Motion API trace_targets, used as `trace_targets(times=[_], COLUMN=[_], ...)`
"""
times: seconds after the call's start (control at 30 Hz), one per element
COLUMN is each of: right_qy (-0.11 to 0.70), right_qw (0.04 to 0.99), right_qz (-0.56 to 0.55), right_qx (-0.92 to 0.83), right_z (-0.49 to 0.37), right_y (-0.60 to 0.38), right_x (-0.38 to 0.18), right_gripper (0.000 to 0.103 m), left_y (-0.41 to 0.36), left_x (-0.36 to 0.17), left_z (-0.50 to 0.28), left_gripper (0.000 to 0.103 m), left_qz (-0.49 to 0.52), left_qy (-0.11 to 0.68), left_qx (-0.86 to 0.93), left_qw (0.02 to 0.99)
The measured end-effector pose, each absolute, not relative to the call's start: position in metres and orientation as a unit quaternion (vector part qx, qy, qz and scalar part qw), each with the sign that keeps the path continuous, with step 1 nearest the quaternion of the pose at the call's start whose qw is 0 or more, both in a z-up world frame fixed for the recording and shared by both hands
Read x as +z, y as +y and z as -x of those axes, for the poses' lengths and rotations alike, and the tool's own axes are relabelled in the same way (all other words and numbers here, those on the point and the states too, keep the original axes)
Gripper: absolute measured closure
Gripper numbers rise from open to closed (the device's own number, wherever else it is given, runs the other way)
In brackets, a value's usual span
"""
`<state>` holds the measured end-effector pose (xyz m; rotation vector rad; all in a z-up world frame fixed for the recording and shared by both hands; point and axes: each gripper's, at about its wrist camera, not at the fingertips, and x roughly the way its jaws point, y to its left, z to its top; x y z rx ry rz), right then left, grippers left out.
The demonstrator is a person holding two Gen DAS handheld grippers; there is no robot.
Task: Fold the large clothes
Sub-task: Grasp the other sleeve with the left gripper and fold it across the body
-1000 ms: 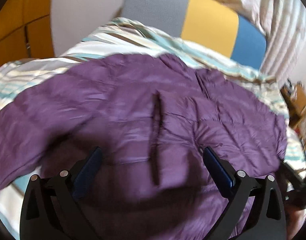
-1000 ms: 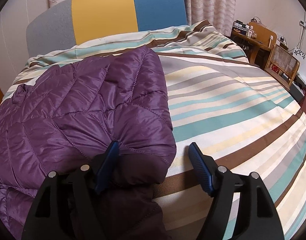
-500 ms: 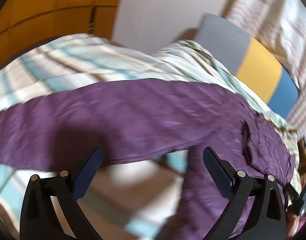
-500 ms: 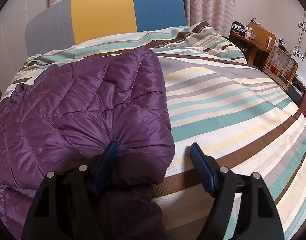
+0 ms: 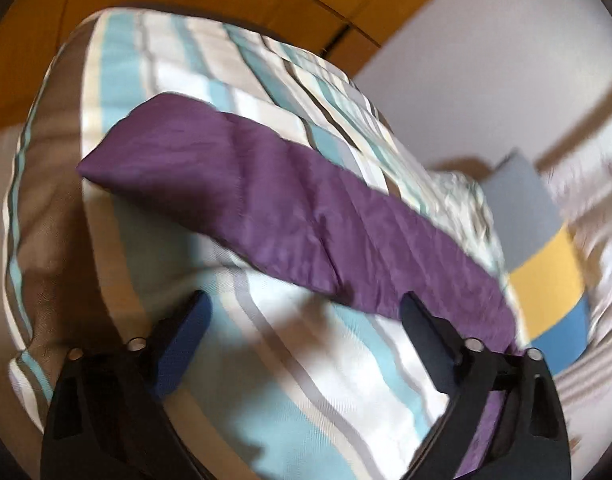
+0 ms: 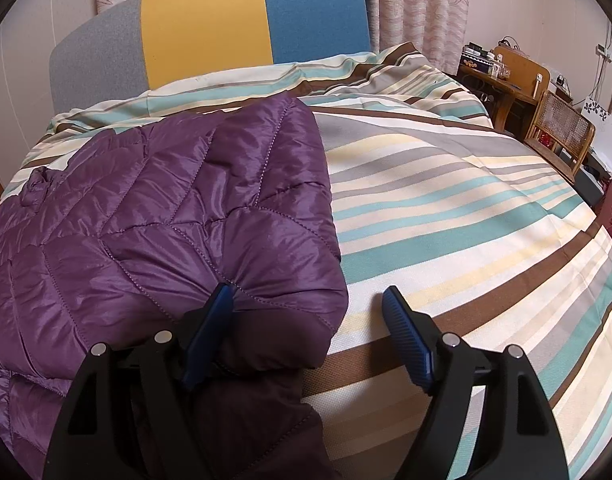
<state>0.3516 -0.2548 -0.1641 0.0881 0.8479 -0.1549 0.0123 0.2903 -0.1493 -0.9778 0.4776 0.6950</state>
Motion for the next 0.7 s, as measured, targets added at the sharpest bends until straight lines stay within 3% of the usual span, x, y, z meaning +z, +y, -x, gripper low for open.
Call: trace_targets(times=[0.2, 0.27, 0.37, 0.43, 0.5, 0.6, 0.7], right_qy=[0.411, 0.411, 0.411, 0.411, 0.411, 0.411, 0.411], right_qw=[0.907, 0.907, 0.907, 0.907, 0.907, 0.907, 0.907], right_qz=[-0.039, -0.039, -0.039, -0.039, -0.039, -0.040, -0.039], right_qx=[-0.080, -0.080, -0.080, -0.080, -0.080, -0.079, -0.080], right_z=[-0.351, -0.351, -0.351, -0.351, -0.351, -0.351, -0.351], right_y=[-0.255, -0.255, -0.255, -0.255, -0.255, -0.255, -0.255], right_x=[-0.164, -0.164, -0.164, -0.164, -0.164, -0.164, -0.164], right_gripper=[0.025, 0.025, 0.024, 0.024, 0.024, 0.024, 0.024], left_y=[0.318, 0.326, 0.342, 0.351, 0.354, 0.350, 0.335], left_x=[-0.150, -0.149, -0.150, -0.150, -0.147, -0.132, -0.109], left_z=[-0.017, -0.017, -0.021, -0.024, -0.030, -0.045, -0.064], left_gripper=[0.011, 0.016, 0.034, 0.056, 0.066, 0.073, 0.073], left_qz=[0.498, 0.500, 0.501, 0.495, 0.482, 0.454, 0.410], left_qy=[0.187, 0.183, 0.179, 0.182, 0.190, 0.184, 0.172], left_qx=[0.350, 0.363, 0.386, 0.404, 0.416, 0.422, 0.420], left_qw=[0.771, 0.764, 0.754, 0.747, 0.748, 0.763, 0.791])
